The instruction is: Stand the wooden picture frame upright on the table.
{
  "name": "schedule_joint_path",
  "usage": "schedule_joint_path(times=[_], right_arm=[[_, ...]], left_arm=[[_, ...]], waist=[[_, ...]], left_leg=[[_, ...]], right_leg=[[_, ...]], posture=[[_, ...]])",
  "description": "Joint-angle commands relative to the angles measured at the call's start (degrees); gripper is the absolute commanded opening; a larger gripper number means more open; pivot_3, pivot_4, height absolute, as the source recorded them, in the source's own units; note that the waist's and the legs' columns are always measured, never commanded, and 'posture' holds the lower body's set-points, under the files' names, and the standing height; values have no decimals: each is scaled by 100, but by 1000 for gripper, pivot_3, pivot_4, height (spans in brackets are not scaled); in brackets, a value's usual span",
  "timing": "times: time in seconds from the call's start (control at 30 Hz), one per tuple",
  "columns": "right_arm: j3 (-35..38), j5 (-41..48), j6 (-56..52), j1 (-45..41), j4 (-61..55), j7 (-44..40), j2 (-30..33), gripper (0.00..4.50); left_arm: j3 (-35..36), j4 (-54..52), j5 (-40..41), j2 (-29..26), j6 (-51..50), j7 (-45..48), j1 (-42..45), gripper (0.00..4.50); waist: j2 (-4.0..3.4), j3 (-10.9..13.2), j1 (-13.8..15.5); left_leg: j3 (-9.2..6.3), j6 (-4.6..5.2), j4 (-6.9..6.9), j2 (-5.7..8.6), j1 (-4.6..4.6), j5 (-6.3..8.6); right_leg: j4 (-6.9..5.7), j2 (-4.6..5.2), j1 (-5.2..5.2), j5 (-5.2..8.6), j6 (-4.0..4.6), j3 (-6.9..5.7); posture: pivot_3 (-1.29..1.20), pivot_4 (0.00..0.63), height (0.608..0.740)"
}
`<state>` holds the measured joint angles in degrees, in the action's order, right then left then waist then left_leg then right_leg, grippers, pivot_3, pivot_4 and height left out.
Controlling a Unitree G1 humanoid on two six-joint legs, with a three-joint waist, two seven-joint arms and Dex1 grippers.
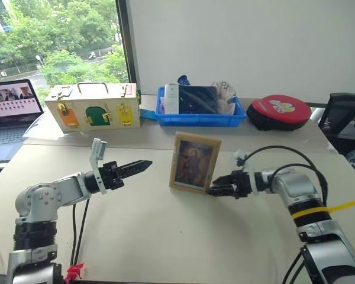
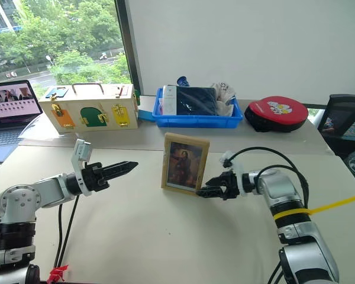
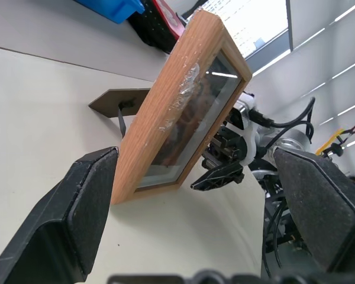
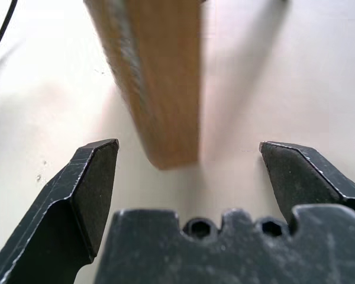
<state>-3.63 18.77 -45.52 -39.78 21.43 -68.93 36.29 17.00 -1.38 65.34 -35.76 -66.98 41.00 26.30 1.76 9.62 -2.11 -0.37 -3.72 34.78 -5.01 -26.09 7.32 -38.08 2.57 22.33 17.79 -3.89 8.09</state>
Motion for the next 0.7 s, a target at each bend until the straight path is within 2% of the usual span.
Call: schedule_joint_path(times=[0.03, 0.1, 0.17, 0.23, 0.3, 0.37, 0.43, 0.5, 0.6, 0.7], right_arm=[[626, 299, 266, 161, -144, -86, 359, 4451], [1146, 553, 641, 554, -335, -171, 486, 4451], [1633, 761, 1192, 987, -674, -147, 445, 4451], [1825, 768, 1622, 1371, -982, -64, 414, 4451], [1960, 733, 2117, 2182, -1606, -132, 409, 4451], [2116, 769, 2306, 2788, -2057, -3, 348, 4451], [2415, 812, 2563, 3425, -2559, 496, 13, 4451], [2595, 870, 2633, 3792, -2962, 1057, -352, 4451], [2531, 829, 2620, 4074, -3402, 1735, -821, 4451], [2363, 786, 2608, 4220, -3610, 2049, -1060, 4451]], left_arm=[[74, -433, -61, -87, 299, 279, -152, 4500], [-24, -706, -536, -128, 838, 372, -434, 4500], [-400, -955, -1580, -251, 1735, 232, -773, 4500], [-667, -1041, -2349, -330, 2353, 37, -1024, 4500], [-764, -1003, -3241, -223, 3506, -155, -1403, 4500], [-821, -983, -3752, -189, 4138, -236, -1672, 4500], [-997, -962, -4483, -271, 4871, -388, -2073, 4500], [-992, -961, -4733, -228, 5249, -402, -2370, 4500], [-829, -1001, -4613, 6, 5239, -501, -2534, 4500], [-827, -919, -4532, 105, 4967, -500, -2573, 4500]], waist=[[0, 0, 0], [0, 0, -8], [0, 0, -7], [-1, 0, -14], [-1, 0, -3], [0, -1, 21], [0, -1, 45], [-1, -1, 44], [-2, -1, 34], [-1, -2, 37]], left_leg=[[0, 0, -1, 0, 1, 0], [0, 0, -1, -1, 3, 0], [0, 3, -4, 0, 3, 2], [0, 3, -4, 0, 3, 3], [0, 3, 0, 0, 3, 2], [0, 3, -3, 0, 7, 3], [1, 3, 1, 0, 3, 3], [1, 3, 3, 1, 6, 3], [1, 2, 2, 0, 9, 3], [1, 3, 5, -1, 11, 0]], right_leg=[[0, 0, 0, 0, 0, 0], [1, -1, -2, 0, 0, 0], [7, 0, -4, 0, 0, 0], [9, 0, -5, 0, 0, 2], [7, 0, -4, 0, 0, 3], [10, 0, -8, 0, 0, 2], [11, 2, -7, 0, 0, 4], [8, 2, -7, 0, 0, 5], [6, 1, -6, 0, 0, 8], [2, 1, -7, 1, -2, 6]], posture=[[0, 150, 726], [0, 150, 726], [0, 150, 726], [0, 150, 726], [0, 150, 726], [0, 150, 726], [0, 150, 726], [0, 150, 726], [0, 150, 726], [0, 150, 726]])
